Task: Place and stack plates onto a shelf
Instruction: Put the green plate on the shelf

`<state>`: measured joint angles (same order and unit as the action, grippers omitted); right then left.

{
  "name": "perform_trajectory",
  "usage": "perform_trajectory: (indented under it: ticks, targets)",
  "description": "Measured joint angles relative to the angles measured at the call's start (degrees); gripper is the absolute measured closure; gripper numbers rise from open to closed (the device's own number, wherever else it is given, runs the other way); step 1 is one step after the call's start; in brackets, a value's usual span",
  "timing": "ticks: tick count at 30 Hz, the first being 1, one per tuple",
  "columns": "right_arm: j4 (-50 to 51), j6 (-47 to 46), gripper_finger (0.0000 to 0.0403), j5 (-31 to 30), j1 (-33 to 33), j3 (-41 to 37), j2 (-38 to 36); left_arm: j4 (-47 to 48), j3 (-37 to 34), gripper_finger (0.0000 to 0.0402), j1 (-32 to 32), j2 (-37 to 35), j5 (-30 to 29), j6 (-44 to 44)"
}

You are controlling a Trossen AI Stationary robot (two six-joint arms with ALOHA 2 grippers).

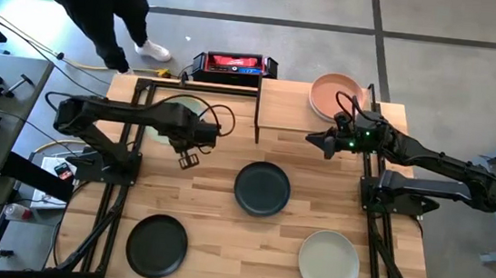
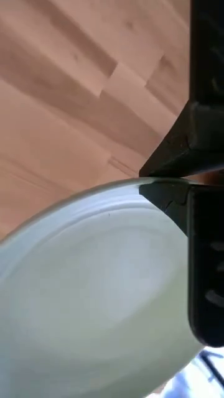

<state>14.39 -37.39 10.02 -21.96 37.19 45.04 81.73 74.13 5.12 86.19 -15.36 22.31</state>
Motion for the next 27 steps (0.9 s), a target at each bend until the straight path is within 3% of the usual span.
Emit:
perform_trajectory:
  ticks: [6,13,22,27]
  targets:
    - [-0.29,1.78,0.0315,-0.02,-0.02,0.00,0.00,4.29,10.43,0.0401,-4.78,0.00,-2.88,-5.29]
    - [-3.20,4.32,0.0315,-0.02,0.00,0.00,0.00,4.17,18.22,0.0401,-9.10,0.00,-7.39,-21.63]
    - [-17.61,2.29,0.0315,-3.79,-0.06,-0.01,0.00,3.85,20.66,0.0401,-12.30,0.29,-14.67,-38.11]
    - [-18.40,5.02,0.0315,-4.07,-1.17,2.78,0.02,3.62,20.63,0.0401,-12.85,1.68,-20.26,-44.25]
